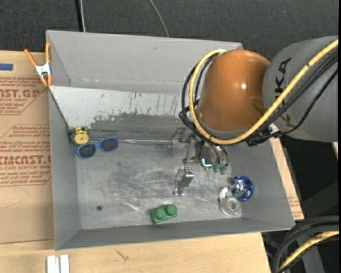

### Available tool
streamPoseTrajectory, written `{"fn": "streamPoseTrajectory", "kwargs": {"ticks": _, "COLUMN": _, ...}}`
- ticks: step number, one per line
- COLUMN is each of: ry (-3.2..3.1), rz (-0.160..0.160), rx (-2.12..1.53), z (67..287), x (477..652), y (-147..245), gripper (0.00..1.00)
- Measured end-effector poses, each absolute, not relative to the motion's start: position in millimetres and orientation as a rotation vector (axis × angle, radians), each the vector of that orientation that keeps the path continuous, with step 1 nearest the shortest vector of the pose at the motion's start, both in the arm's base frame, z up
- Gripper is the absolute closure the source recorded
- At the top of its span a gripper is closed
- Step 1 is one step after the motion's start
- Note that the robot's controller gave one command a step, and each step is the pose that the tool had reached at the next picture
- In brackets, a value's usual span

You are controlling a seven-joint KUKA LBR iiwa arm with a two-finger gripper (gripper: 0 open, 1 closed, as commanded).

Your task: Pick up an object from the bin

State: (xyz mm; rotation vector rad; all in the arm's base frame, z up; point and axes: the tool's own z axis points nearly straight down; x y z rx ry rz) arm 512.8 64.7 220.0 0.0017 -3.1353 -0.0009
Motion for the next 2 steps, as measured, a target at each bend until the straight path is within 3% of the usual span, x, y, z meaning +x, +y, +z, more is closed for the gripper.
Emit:
{"fn": "streamPoseTrajectory", "kwargs": {"ticks": 1, "ry": -3.109, "rz": -0.001, "rx": 0.401, "z": 103.9, "x": 490.4, "y": 77.7, "gripper": 0.0}}
{"fn": "streamPoseTrajectory", "kwargs": {"ticks": 2, "ry": -3.115, "rz": -0.001, "rx": 0.4, "z": 107.4, "x": 492.3, "y": 77.6, "gripper": 1.0}}
